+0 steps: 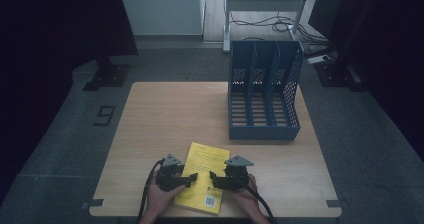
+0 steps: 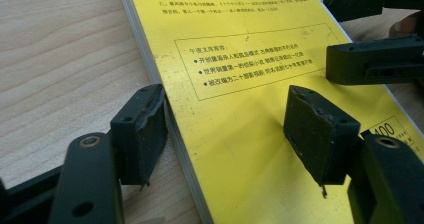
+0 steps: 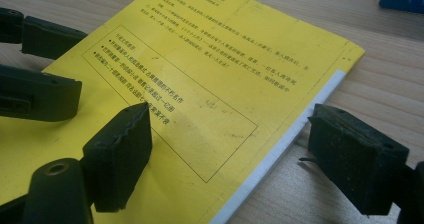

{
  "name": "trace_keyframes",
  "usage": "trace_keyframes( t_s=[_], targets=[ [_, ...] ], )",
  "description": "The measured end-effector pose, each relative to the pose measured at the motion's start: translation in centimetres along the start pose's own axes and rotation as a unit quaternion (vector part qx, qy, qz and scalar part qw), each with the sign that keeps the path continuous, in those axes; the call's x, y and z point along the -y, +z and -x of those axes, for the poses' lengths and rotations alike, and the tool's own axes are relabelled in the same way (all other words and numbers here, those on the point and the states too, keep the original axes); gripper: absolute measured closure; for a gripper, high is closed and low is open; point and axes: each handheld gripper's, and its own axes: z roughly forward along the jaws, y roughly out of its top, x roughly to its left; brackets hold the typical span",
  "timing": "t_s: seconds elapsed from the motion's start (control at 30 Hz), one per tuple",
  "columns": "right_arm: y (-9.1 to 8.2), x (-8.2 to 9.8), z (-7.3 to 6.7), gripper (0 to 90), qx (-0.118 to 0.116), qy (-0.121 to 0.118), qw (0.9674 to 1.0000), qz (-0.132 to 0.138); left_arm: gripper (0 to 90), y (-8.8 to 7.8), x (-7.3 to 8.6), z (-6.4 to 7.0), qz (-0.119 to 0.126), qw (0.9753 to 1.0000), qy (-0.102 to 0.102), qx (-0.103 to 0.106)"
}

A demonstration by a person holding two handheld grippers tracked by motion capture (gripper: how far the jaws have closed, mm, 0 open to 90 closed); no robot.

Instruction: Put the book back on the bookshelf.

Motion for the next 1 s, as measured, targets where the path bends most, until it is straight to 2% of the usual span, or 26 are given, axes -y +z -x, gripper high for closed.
trace_keyframes(
  t_s=[0.13, 0.37, 0.53, 0.7, 0.8, 1.0],
  targets=[
    [0.0, 0.0, -0.1, 17.3, 0.002, 0.0, 1.0, 0.001, 34.4, -0.4, -0.1, 0.2, 0.012, 0.9999, -0.006, 0.005],
    [0.0, 0.0, -0.1, 17.2, 0.003, -0.001, 1.0, 0.002, 34.2, -0.7, -0.2, 0.4, 0.019, 0.9998, -0.009, 0.002],
    [0.0, 0.0, -0.1, 17.2, 0.003, -0.001, 1.0, 0.002, 34.5, -1.2, -0.4, 0.5, 0.033, 0.9991, -0.022, 0.015],
    [0.0, 0.0, -0.1, 17.1, 0.003, -0.001, 1.0, 0.002, 34.5, -1.2, -0.4, 0.6, 0.031, 0.9992, -0.021, 0.016],
    [0.0, 0.0, -0.1, 17.1, 0.003, -0.001, 1.0, 0.002, 34.5, -1.4, -0.4, 0.5, 0.032, 0.9988, -0.026, 0.025],
    [0.0, 0.0, 0.0, 16.8, 0.002, -0.001, 1.0, 0.002, 35.6, -2.2, -0.7, 0.7, 0.044, 0.9965, -0.035, 0.062]
  ],
)
